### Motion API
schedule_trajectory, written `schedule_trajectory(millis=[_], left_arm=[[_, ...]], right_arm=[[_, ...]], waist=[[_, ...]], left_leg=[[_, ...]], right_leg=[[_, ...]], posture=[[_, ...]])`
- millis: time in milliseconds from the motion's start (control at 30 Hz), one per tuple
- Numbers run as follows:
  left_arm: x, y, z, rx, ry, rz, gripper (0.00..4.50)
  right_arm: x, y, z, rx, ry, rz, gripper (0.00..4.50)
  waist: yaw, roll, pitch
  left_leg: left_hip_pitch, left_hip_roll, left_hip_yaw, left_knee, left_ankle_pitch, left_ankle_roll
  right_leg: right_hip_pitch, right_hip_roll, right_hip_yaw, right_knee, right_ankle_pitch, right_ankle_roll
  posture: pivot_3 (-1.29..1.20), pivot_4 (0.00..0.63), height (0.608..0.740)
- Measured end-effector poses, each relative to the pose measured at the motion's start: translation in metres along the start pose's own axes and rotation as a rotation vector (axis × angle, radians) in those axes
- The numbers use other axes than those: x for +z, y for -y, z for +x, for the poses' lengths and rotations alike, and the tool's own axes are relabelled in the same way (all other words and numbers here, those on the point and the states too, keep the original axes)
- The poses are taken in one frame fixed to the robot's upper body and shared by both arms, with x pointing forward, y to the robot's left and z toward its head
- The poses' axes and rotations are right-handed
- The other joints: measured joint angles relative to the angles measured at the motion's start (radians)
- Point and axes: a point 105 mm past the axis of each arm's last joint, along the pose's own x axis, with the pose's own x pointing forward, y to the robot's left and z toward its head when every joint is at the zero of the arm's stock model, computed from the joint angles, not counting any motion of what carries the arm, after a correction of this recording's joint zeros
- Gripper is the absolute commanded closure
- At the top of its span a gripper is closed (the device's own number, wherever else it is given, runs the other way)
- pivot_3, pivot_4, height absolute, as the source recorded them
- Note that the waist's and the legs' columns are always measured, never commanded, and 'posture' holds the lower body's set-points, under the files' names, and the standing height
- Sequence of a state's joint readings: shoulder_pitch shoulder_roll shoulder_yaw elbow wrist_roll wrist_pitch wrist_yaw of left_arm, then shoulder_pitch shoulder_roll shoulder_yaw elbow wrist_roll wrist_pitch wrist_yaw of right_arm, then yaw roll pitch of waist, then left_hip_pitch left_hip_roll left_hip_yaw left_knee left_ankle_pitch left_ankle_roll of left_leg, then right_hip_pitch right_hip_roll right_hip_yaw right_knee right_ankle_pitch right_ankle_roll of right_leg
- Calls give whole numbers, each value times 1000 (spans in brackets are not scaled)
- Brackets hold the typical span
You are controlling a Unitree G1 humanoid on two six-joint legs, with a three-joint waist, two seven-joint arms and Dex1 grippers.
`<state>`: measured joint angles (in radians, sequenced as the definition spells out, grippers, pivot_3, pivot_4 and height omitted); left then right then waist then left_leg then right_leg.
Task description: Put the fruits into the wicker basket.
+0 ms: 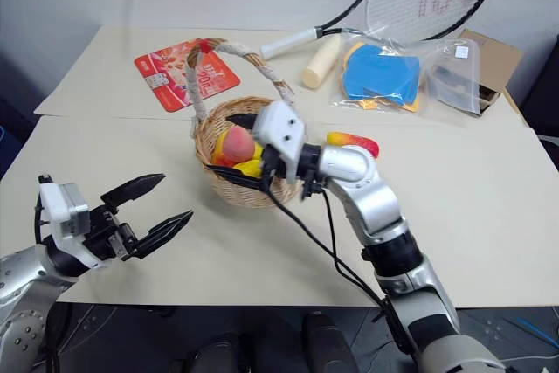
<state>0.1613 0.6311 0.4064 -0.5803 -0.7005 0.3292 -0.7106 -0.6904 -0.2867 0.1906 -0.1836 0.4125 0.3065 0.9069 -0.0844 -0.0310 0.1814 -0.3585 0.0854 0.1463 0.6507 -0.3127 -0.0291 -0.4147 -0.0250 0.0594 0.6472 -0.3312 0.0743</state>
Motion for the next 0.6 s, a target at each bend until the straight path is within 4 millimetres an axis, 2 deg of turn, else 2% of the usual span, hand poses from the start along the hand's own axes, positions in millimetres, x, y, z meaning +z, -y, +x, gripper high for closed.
schedule_trajectory(millis=[67,100,200,267,367,400,433,467,567,600], left_arm=[[1,-1,0,-11,-4,6,0],[2,-2,2,-20,1,11,0],[4,-2,3,-46,-6,25,0],[2,-1,4,-79,-25,26,0],[5,0,6,-115,-35,42,0],[8,-1,8,-128,-36,54,0],[9,-2,8,-129,-36,61,0],[11,-2,13,-150,-39,70,0],[23,-7,24,-212,-109,156,0],[25,-8,26,-217,-112,161,0]], right_arm=[[5,-19,-20,111,14,52,52],[0,-27,-34,149,-21,76,52],[-32,-36,-81,119,-191,183,52],[-43,-34,-111,17,-245,224,52],[-49,-20,-160,-164,-325,188,52],[-53,-17,-182,-239,-370,147,52],[-56,-15,-192,-278,-392,132,52],[-58,-13,-207,-337,-420,87,52],[-79,-16,-267,-567,-545,46,52],[-84,-18,-277,-598,-569,52,52]], waist=[[6,-1,0],[10,-1,0],[21,-1,-1],[20,-1,-1],[24,-1,-1],[26,-1,-1],[27,-1,0],[27,-1,0],[31,-2,1],[29,-1,1]], left_leg=[[1,0,-1,0,-1,2],[0,-1,-2,0,-2,3],[1,-3,0,1,-4,6],[1,-3,3,1,-5,6],[2,-3,3,1,-4,5],[3,-4,2,1,-4,4],[4,-4,2,1,-3,4],[4,-4,2,0,-3,3],[6,-5,2,0,-2,2],[6,-6,2,0,-2,2]], right_leg=[[3,-1,-2,-2,0,0],[3,-2,-2,-3,0,0],[4,-3,0,-5,0,0],[3,-3,1,-5,1,1],[4,-2,0,-6,1,2],[5,-1,0,-6,1,2],[5,0,0,-6,1,2],[5,0,0,-5,1,2],[6,0,0,-3,1,1],[6,0,1,-3,1,2]], posture=[[0,150,740],[0,150,740],[0,150,740],[0,150,740],[0,150,740],[0,150,740],[0,150,740],[0,150,740],[0,150,740],[0,150,740]])
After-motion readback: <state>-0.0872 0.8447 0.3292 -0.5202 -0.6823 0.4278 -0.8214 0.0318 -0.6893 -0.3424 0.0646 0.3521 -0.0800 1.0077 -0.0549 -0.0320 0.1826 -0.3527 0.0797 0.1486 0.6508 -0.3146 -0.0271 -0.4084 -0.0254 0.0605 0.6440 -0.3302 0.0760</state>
